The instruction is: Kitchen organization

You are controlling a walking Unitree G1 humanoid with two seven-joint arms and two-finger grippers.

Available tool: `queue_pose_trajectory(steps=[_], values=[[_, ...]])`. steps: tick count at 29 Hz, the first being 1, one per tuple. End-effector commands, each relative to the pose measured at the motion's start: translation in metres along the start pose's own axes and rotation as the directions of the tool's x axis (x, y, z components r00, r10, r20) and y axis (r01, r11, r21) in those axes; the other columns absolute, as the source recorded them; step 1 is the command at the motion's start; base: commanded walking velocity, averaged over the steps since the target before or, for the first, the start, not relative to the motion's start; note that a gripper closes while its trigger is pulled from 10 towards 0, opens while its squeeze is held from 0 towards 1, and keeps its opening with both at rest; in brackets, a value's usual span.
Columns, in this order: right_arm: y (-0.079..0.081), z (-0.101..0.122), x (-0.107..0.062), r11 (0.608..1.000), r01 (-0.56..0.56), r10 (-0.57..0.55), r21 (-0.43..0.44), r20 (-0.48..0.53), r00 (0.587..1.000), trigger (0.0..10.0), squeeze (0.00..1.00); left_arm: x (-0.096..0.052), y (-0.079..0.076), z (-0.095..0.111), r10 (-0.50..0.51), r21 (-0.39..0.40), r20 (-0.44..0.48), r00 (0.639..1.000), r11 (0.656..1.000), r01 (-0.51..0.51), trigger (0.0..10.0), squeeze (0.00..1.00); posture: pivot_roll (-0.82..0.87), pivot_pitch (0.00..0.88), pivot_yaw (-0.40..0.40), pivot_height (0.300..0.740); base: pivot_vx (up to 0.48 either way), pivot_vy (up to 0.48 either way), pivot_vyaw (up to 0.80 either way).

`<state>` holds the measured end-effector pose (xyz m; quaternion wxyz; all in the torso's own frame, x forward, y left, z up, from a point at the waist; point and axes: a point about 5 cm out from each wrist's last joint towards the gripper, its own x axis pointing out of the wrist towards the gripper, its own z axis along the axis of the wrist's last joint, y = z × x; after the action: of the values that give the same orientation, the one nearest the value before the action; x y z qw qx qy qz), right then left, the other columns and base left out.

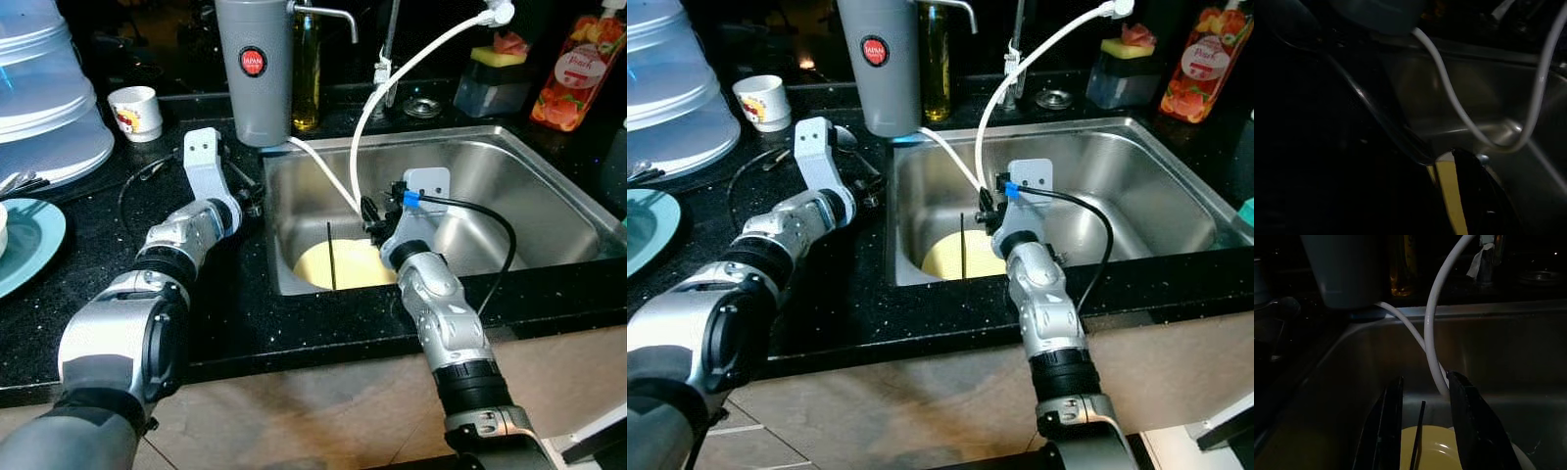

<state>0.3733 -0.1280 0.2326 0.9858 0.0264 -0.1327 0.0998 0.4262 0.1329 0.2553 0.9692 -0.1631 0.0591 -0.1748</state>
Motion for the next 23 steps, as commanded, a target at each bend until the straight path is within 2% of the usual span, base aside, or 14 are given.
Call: queue_pose_trajectory(steps=[1,4,7,8,10,11,14,15,16,19,20,21,22,23], values=[[-0.005,-0.023,-0.007,1.000,0.025,-0.023,0.014,-0.097,0.995,10.0,0.00,0.003,-0.008,-0.009,-0.038,-0.024,-0.050,0.998,0.999,0.037,10.0,0.00,-0.04,0.213,0.068,0.740,0.000,0.000,0.00],[-0.005,-0.023,-0.007,1.000,0.026,-0.025,0.013,-0.098,0.995,10.0,0.00,0.004,-0.012,-0.010,-0.068,-0.022,-0.061,0.996,0.998,0.066,10.0,0.00,-0.04,0.212,0.067,0.740,0.000,0.000,0.00],[-0.007,-0.022,-0.005,0.999,0.033,-0.032,0.016,-0.098,0.995,10.0,0.00,0.005,-0.041,-0.006,-0.357,-0.034,-0.074,0.931,0.934,0.356,10.0,0.00,-0.04,0.207,0.062,0.740,0.000,0.000,0.00],[-0.007,-0.022,-0.005,0.999,0.033,-0.032,0.016,-0.098,0.995,10.0,0.00,0.005,-0.041,-0.006,-0.357,-0.034,-0.074,0.931,0.934,0.356,10.0,0.00,-0.04,0.207,0.062,0.740,0.000,0.000,0.00],[-0.008,-0.022,-0.005,0.999,0.036,-0.034,0.019,-0.100,0.994,10.0,0.00,0.003,-0.054,-0.006,-0.507,-0.045,-0.097,0.857,0.862,0.505,10.0,0.00,-0.04,0.205,0.062,0.740,0.000,0.000,0.00],[-0.008,-0.022,-0.005,0.999,0.038,-0.035,0.021,-0.103,0.994,10.0,0.00,0.000,-0.064,-0.007,-0.625,-0.042,-0.122,0.771,0.780,0.625,10.0,0.00,-0.04,0.202,0.059,0.740,0.000,0.000,0.00],[-0.009,-0.023,-0.005,0.999,0.038,-0.036,0.023,-0.105,0.994,10.0,0.00,-0.002,-0.068,-0.008,-0.671,-0.041,-0.132,0.729,0.739,0.673,10.0,0.00,-0.04,0.201,0.059,0.740,0.000,0.000,0.00],[-0.009,-0.023,-0.004,0.999,0.040,-0.037,0.025,-0.107,0.994,10.0,0.00,-0.004,-0.075,-0.011,-0.736,-0.050,-0.154,0.660,0.673,0.738,10.0,0.00,-0.03,0.194,0.056,0.740,0.000,0.000,0.00],[-0.009,-0.023,-0.004,0.999,0.040,-0.037,0.027,-0.106,0.994,10.0,0.00,-0.004,-0.076,-0.014,-0.739,-0.030,-0.174,0.651,0.664,0.747,10.0,0.00,-0.03,0.194,0.056,0.740,0.000,0.000,0.00],[-0.008,-0.021,-0.003,0.999,0.041,-0.038,0.030,-0.100,0.994,10.0,0.00,0.001,-0.075,-0.019,-0.665,0.074,-0.204,0.718,0.721,0.689,10.0,0.00,-0.03,0.184,0.053,0.740,0.000,0.000,0.00],[-0.008,-0.021,-0.003,0.999,0.041,-0.038,0.030,-0.100,0.994,10.0,0.00,0.001,-0.075,-0.019,-0.665,0.074,-0.204,0.718,0.721,0.689,10.0,0.00,-0.03,0.184,0.053,0.740,0.000,0.000,0.00],[-0.008,-0.019,-0.001,0.999,0.039,-0.036,0.033,-0.093,0.995,10.0,0.00,0.006,-0.068,-0.017,-0.544,0.180,-0.186,0.818,0.800,0.573,10.0,0.00,-0.03,0.178,0.051,0.740,0.000,0.000,0.00],[-0.007,-0.018,0.000,0.999,0.038,-0.035,0.034,-0.088,0.995,10.0,0.00,0.008,-0.063,-0.015,-0.461,0.248,-0.161,0.873,0.837,0.487,10.0,0.00,-0.03,0.178,0.051,0.740,0.000,0.000,0.00],[-0.007,-0.018,0.000,0.999,0.038,-0.035,0.034,-0.088,0.995,10.0,0.00,0.008,-0.063,-0.015,-0.461,0.248,-0.161,0.873,0.837,0.487,10.0,0.00,-0.03,0.178,0.051,0.740,0.000,0.000,0.00]])
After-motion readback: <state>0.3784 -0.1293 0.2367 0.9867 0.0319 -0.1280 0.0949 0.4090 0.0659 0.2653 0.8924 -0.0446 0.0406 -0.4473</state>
